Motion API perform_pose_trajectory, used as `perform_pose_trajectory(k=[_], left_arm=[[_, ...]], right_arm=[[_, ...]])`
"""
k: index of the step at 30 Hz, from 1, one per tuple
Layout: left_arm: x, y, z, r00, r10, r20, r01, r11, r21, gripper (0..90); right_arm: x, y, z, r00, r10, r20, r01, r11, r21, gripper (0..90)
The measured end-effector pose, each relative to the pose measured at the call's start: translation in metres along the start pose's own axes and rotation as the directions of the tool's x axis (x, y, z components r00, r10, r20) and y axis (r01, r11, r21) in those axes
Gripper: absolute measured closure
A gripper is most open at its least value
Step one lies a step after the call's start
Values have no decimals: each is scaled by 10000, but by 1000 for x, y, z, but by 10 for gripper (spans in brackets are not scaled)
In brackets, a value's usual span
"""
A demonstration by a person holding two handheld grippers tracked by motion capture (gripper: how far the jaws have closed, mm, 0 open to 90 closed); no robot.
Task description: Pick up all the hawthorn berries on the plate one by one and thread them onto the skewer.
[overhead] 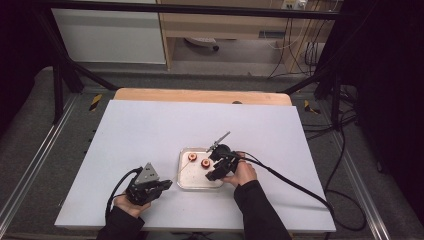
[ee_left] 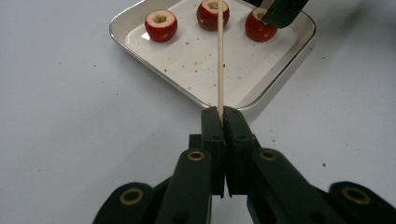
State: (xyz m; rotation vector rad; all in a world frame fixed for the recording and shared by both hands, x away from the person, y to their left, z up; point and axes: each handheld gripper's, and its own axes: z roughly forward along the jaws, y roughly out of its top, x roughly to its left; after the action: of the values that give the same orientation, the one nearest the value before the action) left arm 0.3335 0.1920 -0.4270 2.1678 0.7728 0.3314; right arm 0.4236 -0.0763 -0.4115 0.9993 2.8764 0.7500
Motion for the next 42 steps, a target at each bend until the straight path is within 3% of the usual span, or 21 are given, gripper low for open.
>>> perform_pose_trajectory(k=[14,23,28,34,39,42], left_arm=[[0,0,0,10000,32,9,-32,10000,46,882],[-1,1,1,10000,63,-1,-63,10000,50,882],[-1,1,0,10000,63,-42,-63,10000,-7,882],[-3,1,0,9999,126,-100,-126,9999,-83,882],[-3,0,-1,9998,16,-201,-20,9998,-208,882],[-4,0,-2,9996,-91,-277,82,9993,-357,882]], right_arm=[[-2,0,6,9999,-35,-145,41,9992,410,587],[-1,0,9,9999,51,-98,-46,9988,492,604],[-1,0,0,10000,3,-84,-2,9999,152,607],[-1,-1,-20,9989,453,-89,-459,9951,-874,607],[3,-2,-32,9963,828,-234,-857,9793,-1835,607],[2,-4,-37,9930,1118,-392,-1180,9617,-2475,607]])
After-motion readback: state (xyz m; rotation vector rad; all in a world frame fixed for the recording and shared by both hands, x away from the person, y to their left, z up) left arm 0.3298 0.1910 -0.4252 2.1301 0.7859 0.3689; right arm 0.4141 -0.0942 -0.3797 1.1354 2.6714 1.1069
